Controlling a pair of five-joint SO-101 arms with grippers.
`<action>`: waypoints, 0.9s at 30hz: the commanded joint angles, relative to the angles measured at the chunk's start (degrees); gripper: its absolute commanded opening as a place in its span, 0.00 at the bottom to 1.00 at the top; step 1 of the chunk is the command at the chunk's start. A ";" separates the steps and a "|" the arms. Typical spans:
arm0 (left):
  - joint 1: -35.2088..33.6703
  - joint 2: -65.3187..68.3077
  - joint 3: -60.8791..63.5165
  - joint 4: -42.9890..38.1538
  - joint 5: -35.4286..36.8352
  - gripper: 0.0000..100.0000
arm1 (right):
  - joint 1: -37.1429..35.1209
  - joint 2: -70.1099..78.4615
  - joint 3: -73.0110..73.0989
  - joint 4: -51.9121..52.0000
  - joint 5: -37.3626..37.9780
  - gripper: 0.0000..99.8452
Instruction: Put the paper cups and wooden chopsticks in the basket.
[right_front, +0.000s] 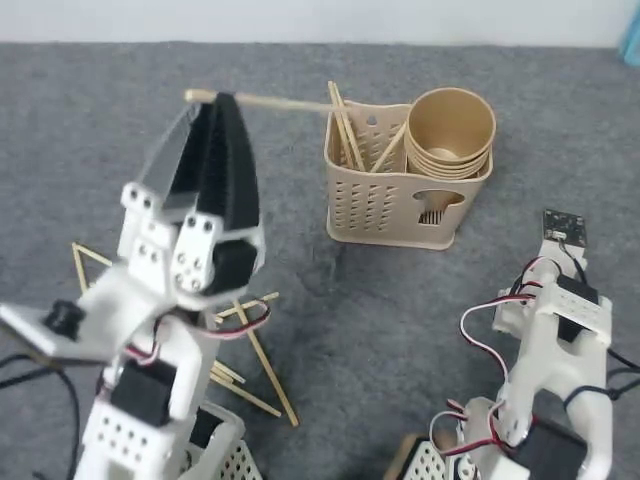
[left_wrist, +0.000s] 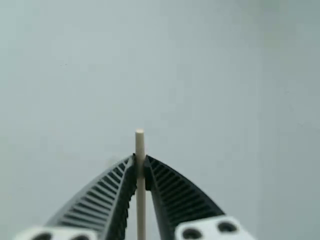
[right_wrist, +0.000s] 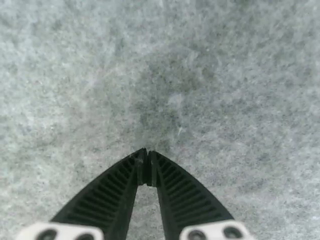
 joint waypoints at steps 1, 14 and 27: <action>0.62 10.73 -9.63 -1.76 0.62 0.01 | -0.13 -2.68 -0.26 -0.48 0.88 0.01; -0.18 35.96 -16.92 1.76 0.53 0.01 | -0.22 -2.68 -0.26 -0.75 0.88 0.01; -0.35 49.14 -12.26 13.54 0.26 0.01 | -0.22 -2.68 -0.26 -0.75 0.88 0.01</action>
